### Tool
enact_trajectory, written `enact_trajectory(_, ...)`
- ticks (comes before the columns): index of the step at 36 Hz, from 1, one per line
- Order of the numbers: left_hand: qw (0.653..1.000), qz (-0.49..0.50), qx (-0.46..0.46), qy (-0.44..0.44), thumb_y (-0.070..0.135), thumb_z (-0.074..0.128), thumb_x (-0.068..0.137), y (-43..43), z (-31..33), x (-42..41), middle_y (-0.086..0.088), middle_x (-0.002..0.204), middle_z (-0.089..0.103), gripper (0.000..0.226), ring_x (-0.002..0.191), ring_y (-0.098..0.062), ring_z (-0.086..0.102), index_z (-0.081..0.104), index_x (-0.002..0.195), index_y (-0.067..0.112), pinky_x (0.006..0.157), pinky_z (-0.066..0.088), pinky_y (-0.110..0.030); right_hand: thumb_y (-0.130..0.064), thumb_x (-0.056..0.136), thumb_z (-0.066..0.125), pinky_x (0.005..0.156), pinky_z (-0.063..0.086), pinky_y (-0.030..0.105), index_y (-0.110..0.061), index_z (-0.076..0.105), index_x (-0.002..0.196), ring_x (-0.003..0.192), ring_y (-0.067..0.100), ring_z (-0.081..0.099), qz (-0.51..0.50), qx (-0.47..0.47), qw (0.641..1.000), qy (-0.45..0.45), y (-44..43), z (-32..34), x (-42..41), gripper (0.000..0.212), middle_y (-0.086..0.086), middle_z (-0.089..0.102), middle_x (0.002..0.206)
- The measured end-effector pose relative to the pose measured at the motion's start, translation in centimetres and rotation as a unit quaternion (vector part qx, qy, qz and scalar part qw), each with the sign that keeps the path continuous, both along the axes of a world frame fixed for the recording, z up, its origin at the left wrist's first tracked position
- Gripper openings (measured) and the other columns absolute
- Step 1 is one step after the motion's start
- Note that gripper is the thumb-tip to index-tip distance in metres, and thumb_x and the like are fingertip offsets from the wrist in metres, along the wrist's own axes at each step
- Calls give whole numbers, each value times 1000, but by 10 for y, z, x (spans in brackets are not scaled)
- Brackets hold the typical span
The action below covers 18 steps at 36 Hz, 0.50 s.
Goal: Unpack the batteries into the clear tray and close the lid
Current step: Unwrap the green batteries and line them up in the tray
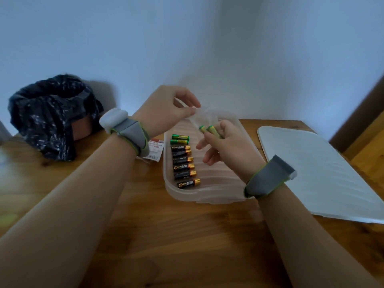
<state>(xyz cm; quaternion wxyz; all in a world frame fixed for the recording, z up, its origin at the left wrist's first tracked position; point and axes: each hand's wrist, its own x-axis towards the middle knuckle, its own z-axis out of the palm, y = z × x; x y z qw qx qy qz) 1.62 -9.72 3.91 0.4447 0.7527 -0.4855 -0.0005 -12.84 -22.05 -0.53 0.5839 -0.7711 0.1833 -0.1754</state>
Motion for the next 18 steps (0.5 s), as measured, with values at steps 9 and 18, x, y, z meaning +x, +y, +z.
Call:
enact_trajectory(9, 989, -77, 128, -19, 21, 76, 85, 7, 6, 1, 14, 91, 77, 13, 88, -3, 71, 80, 98, 24, 92, 53, -24, -16, 105, 60, 66, 63, 42, -16, 59, 96, 63, 23, 72, 6, -131, 991, 30, -8, -2, -2, 9, 5, 79, 91)
enact_trajectory(18, 980, -86, 160, -77, 23, 82, 78, 3, 7, -7, 21, 89, 74, 12, 61, 10, 58, 78, 73, 13, 59, 41, -4, -21, 102, 64, 71, 64, 51, -19, 65, 95, 68, 28, 75, -13, -187, 982, -5, -7, -2, -2, 8, 3, 79, 83)
